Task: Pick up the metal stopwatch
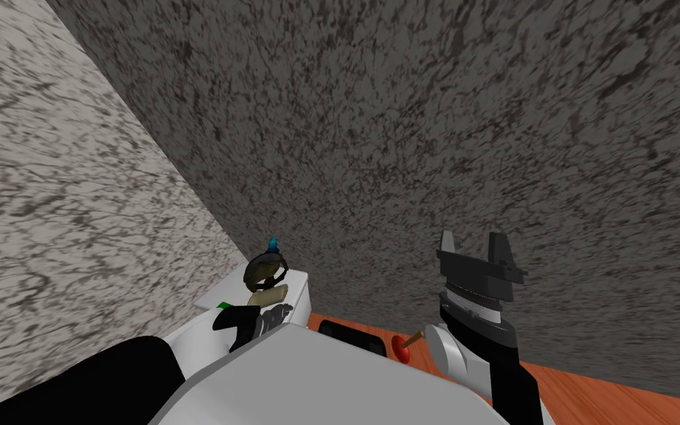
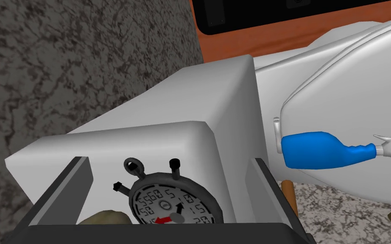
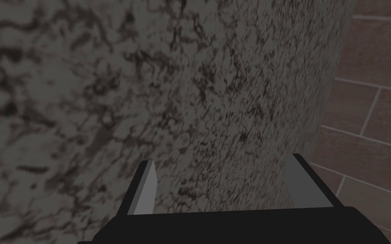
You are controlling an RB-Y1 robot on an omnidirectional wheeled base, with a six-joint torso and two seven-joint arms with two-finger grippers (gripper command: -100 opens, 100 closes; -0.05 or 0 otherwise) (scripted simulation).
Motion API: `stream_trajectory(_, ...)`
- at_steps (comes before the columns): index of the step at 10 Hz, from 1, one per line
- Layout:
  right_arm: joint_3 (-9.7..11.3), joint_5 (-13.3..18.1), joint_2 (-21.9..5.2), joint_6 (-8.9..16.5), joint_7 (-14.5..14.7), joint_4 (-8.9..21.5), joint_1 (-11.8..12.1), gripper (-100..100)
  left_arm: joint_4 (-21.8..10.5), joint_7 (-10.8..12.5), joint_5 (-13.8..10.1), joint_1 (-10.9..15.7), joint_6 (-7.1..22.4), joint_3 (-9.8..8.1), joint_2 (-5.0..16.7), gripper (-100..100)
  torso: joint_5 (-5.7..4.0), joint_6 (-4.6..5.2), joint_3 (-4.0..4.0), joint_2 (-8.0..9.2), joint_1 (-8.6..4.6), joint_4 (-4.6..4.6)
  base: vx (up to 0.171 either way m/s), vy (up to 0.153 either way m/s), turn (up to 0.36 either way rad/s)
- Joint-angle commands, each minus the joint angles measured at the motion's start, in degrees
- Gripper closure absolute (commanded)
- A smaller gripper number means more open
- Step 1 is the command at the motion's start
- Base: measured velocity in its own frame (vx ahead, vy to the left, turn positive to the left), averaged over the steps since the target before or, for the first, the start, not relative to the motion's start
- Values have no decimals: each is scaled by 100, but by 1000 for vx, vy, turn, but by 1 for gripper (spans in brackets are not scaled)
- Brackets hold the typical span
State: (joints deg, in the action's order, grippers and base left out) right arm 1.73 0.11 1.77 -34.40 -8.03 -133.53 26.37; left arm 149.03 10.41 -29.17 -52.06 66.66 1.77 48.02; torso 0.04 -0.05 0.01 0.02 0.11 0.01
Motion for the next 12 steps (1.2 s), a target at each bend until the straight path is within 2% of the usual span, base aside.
stream_trajectory(1,0,0,0,0,0,0,0,0,0,0,0,0,0,0,0,0,0,0,0,0,0,0,1,7,-1)
stream_trajectory(2,0,0,0,0,0,0,0,0,-177,-45,19,62,-85,50,-49,-100,-3,0,1,2,-11,1,0,-7,-58)
stream_trajectory(5,1,0,1,0,0,0,0,0,-528,-134,58,187,-256,149,-146,-100,-6,0,3,5,-25,1,-5,-20,-50)
stream_trajectory(6,1,0,1,0,0,0,0,0,-442,-101,70,174,-189,146,-137,-100,-7,0,3,5,-26,1,-1,-10,-7)
stream_trajectory(7,0,0,1,0,0,0,0,0,-457,-110,72,176,-207,150,-140,100,-7,-1,3,4,-23,1,0,0,0)
stream_trajectory(11,0,0,0,0,0,0,0,0,-445,-110,68,167,-198,154,-138,100,10,10,-14,-24,0,-4,-4,-1,6)
stream_trajectory(12,0,0,0,0,0,0,0,0,-445,-112,68,167,-196,155,-137,0,10,9,-16,-28,1,-4,0,0,0)
